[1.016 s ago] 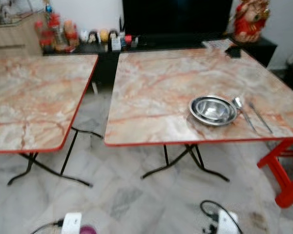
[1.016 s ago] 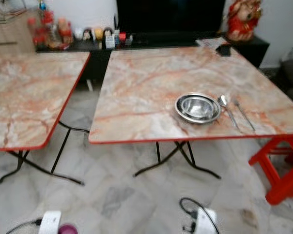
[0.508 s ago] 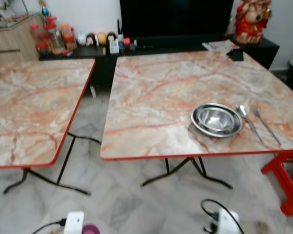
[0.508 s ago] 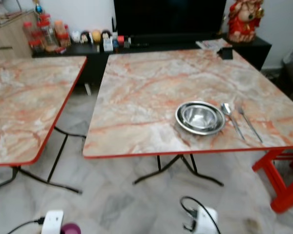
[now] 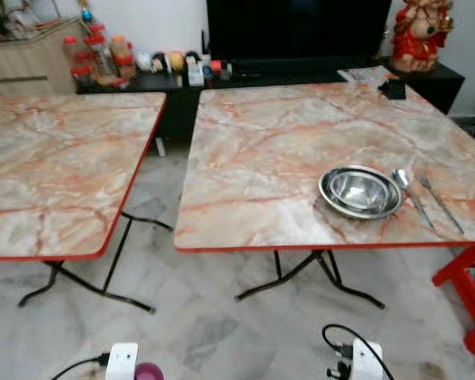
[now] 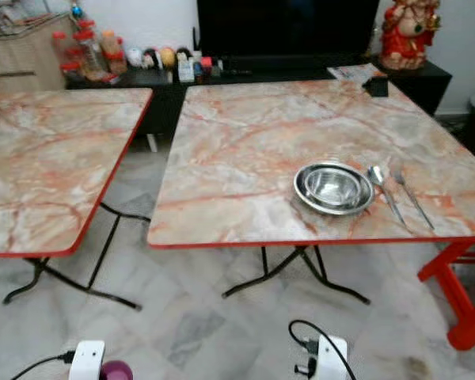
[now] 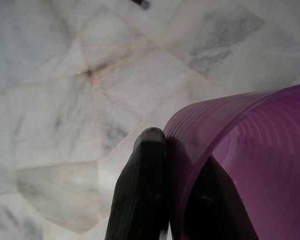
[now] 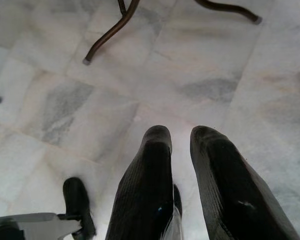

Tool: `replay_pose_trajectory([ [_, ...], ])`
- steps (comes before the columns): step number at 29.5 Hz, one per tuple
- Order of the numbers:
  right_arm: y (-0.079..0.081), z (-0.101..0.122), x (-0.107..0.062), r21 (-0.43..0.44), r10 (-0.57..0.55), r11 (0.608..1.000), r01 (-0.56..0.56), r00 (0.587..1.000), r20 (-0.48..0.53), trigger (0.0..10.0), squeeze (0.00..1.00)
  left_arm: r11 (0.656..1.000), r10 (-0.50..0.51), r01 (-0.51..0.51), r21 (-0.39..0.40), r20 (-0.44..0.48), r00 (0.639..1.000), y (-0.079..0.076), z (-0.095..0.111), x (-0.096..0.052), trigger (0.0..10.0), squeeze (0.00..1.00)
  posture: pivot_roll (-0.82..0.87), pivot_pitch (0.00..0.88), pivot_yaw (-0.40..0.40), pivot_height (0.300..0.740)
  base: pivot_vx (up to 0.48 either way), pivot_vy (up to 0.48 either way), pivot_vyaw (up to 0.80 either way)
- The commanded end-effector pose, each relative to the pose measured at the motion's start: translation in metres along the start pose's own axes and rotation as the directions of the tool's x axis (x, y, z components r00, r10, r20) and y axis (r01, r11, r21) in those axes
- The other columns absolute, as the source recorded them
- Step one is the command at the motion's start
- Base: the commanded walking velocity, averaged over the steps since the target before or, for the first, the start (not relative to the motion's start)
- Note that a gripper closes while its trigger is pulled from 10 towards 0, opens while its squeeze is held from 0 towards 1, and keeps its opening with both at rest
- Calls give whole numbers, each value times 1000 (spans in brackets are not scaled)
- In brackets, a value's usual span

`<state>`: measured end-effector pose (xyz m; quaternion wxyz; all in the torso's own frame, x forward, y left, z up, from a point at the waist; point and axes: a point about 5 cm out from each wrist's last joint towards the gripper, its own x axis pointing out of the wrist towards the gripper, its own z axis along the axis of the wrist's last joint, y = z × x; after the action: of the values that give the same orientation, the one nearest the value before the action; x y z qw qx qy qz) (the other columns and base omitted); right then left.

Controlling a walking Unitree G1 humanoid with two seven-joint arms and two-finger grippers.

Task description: Setting the table

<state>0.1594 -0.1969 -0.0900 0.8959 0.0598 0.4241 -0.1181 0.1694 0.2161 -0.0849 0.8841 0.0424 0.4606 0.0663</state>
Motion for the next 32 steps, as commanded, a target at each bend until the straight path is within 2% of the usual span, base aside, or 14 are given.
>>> replay_pose_trajectory([
  [1, -3, 2, 1, 0, -12, 1000, 12, 1000, 5, 10000, 0, 1000, 6, -6, 1, 0, 1000, 1, 1, 0, 10000, 0, -39, 0, 40, 740, 0, 0, 0],
  [18, 1, 2, 1, -16, -6, 1000, 6, 1000, 0, 10000, 0, 1000, 18, -18, -9, 3, 1000, 4, 1, 0, 10000, 0, -32, 0, 41, 740, 246, -71, 28],
  [22, 1, 3, 1, -12, -6, 1000, 6, 1000, 4, 10000, 0, 1000, 17, -17, -8, 9, 1000, 3, 3, 1, 10000, 0, -33, 0, 42, 740, 251, -254, 683],
  [23, 0, 3, 1, 13, -11, 1000, 11, 1000, 6, 10000, 0, 1000, 17, -17, -8, 9, 1000, 3, 4, 1, 10000, 0, -35, 0, 42, 740, 255, -262, 0],
  [32, 0, 4, 1, -10, -8, 1000, 8, 1000, 4, 10000, 0, 1000, 16, -16, -11, 10, 1000, 2, 4, 1, 10000, 0, -35, 0, 37, 740, 256, -265, 0],
])
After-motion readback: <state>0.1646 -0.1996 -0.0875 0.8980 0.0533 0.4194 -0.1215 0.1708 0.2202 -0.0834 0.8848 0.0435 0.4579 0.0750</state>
